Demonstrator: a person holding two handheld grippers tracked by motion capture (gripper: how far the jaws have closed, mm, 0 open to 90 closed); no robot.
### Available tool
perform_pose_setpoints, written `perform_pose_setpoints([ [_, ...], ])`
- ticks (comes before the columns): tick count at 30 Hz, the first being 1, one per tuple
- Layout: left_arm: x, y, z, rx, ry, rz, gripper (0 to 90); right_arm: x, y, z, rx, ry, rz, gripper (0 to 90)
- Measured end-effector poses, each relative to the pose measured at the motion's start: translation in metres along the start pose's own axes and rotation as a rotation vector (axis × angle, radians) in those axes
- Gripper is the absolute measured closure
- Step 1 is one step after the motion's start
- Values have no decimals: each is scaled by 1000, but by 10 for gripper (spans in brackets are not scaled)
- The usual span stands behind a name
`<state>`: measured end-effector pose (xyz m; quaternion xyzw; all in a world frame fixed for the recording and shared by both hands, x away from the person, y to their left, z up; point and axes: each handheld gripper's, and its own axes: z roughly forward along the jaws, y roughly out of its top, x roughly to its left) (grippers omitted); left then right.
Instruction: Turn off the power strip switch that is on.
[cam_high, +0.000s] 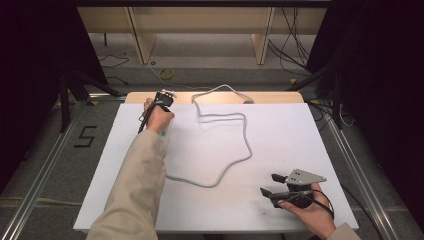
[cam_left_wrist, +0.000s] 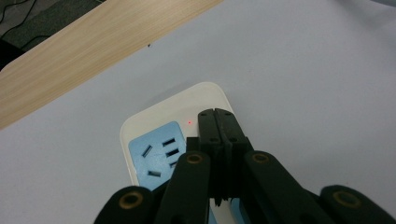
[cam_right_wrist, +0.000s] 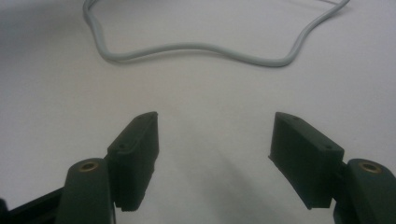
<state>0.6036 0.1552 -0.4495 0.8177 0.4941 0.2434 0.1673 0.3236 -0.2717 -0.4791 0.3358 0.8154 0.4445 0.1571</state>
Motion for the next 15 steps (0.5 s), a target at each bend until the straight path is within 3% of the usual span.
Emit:
perform_pose_setpoints([
  [9, 0, -1, 0, -7, -4, 18, 898, 0, 0, 0, 0, -1, 0, 333],
  [11, 1, -1, -2, -13, -13, 3, 898, 0, 0, 0, -2, -2, 3, 333],
  [13, 2, 0, -6, -44, -23, -3, 897, 0, 0, 0, -3, -3, 4, 333],
  [15, 3, -1, -11, -69, -6, 8, 894, 0, 0, 0, -2, -3, 2, 333],
])
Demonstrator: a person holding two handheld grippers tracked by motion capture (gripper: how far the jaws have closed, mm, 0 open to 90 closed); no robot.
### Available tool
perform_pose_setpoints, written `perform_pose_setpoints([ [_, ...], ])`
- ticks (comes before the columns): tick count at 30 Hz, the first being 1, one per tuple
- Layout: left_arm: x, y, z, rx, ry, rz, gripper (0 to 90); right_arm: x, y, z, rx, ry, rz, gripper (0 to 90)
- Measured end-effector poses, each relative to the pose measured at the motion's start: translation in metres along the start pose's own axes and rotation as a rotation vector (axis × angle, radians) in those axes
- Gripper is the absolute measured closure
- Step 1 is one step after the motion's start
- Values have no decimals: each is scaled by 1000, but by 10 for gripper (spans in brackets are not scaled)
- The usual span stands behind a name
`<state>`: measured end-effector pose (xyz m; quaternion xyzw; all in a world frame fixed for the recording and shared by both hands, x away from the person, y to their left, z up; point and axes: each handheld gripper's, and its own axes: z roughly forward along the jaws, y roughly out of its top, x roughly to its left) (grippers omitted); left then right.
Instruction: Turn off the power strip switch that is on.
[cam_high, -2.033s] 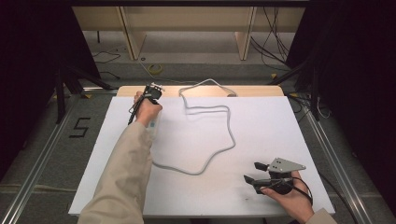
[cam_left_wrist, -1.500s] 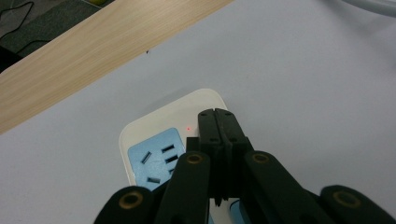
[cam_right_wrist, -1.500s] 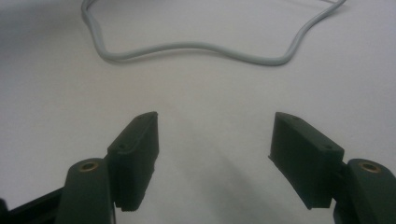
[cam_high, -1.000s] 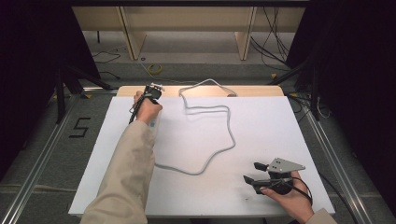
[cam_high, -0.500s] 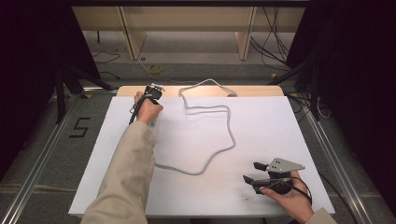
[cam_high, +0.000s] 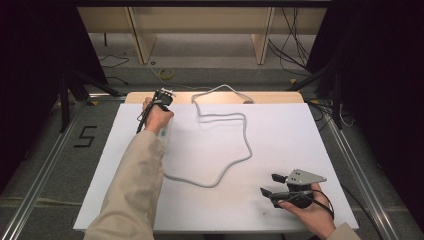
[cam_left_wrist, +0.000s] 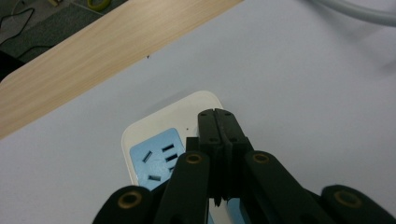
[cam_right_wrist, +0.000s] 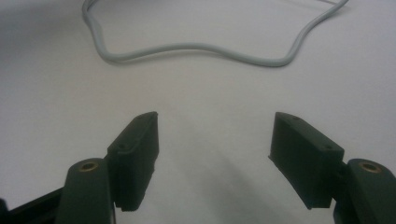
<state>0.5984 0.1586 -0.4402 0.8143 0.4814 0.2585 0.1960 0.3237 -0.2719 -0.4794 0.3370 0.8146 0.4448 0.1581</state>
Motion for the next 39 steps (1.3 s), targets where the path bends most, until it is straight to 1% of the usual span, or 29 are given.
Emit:
perform_pose_setpoints([
  [1, 1, 0, -3, -13, 3, -5, 892, 0, 0, 0, 0, -1, 2, 333],
  [2, 3, -1, -5, -21, 6, -12, 862, 0, 0, 0, 0, -1, 2, 333],
  [3, 4, -2, -8, -24, 8, -10, 842, 0, 0, 0, 0, -2, 3, 333],
  [7, 8, -8, -19, -49, -3, -21, 784, 1, 0, 0, 1, -2, -3, 333],
  [10, 9, -13, -26, -62, -13, -23, 722, 1, 1, 1, 3, -4, 0, 333],
  [11, 10, -15, -28, -59, -17, -26, 704, 1, 1, 1, 4, -4, 0, 333],
  [12, 10, -17, -30, -56, -26, -35, 680, 1, 1, 1, 4, -5, 0, 333],
  [13, 10, -18, -31, -45, -46, -45, 651, 1, 1, 1, 5, -5, 0, 333],
  [14, 10, -20, -33, -25, -69, -45, 613, 1, 1, 1, 4, -6, 0, 333],
  [15, 9, -21, -34, -21, -83, -44, 581, 1, 1, 1, 5, -6, 1, 333],
  [17, 8, -25, -41, -36, -94, -54, 553, 1, 1, 1, 8, -6, 3, 333],
  [20, 7, -30, -52, -42, -139, -83, 482, 1, 1, 2, 8, -7, 5, 333],
  [22, 3, -33, -61, -48, -166, -71, 405, 1, 1, 2, 9, -8, 5, 333],
  [25, -1, -39, -72, -85, -196, -74, 343, 1, 1, 2, 10, -9, 2, 333],
  [27, -6, -45, -80, -94, -212, -47, 312, 1, 1, 1, 9, -11, 1, 333],
  [31, -15, -62, -93, -136, -241, -3, 288, 1, 1, 1, 10, -12, 4, 333],
  [32, -18, -67, -96, -151, -242, -4, 278, 1, 0, 1, 10, -11, 4, 332],
  [35, -28, -82, -105, -170, -255, 19, 261, 1, 0, 1, 11, -12, 3, 332],
  [37, -35, -93, -111, -181, -258, 41, 257, 1, 1, 1, 13, -13, 4, 332],
  [39, -41, -103, -117, -200, -256, 46, 256, 1, 1, 2, 12, -13, 4, 332],
])
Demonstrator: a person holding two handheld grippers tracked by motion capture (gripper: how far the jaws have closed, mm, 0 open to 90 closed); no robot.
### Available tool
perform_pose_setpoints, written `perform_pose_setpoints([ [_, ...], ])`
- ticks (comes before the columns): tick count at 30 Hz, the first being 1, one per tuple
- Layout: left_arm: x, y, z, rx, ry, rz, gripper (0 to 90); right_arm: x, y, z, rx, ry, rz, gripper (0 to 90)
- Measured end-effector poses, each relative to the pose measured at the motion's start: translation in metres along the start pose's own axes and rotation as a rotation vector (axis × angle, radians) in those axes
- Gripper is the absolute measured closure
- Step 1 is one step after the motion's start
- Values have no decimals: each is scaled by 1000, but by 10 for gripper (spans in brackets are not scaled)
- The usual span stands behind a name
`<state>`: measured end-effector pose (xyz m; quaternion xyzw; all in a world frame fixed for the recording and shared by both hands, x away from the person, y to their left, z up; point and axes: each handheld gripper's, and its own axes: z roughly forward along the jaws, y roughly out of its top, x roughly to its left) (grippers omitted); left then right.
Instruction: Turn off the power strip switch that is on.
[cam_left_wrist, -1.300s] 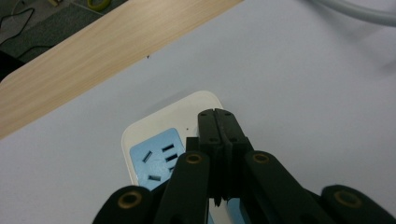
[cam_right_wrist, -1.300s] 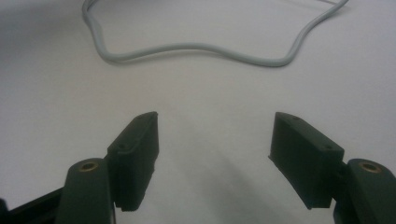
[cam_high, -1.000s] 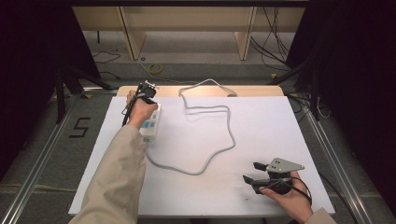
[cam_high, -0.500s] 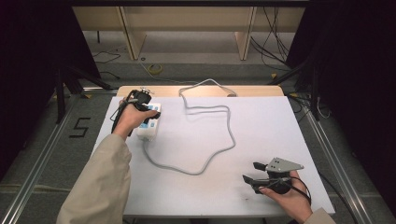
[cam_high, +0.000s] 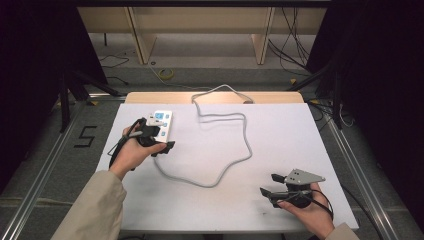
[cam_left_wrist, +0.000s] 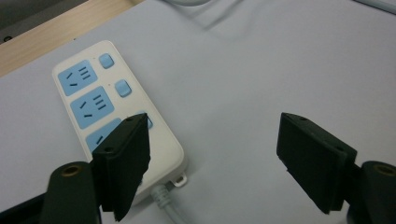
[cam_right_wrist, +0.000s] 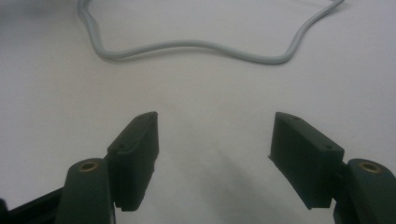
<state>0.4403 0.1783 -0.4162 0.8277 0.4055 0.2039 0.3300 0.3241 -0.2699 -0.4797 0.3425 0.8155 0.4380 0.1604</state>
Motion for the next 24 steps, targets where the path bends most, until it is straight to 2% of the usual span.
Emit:
perform_pose_setpoints([
  [2, -8, -10, -6, -28, -2, 6, 256, 0, 0, 0, 1, 0, -2, 333],
  [5, -23, -28, -13, -67, -20, -8, 261, 0, 0, 0, -1, 0, 0, 332],
  [9, -43, -49, -19, -86, -33, -1, 260, 1, 0, 1, 3, 3, -2, 332],
  [11, -52, -57, -20, -87, -39, 4, 261, 1, 0, 1, 3, 3, -1, 332],
  [17, -76, -77, -24, -84, -34, 54, 262, 1, 0, 1, 3, 5, -3, 332],
  [24, -93, -88, -24, -84, -50, 79, 252, 1, 1, 0, 0, 8, -3, 332],
])
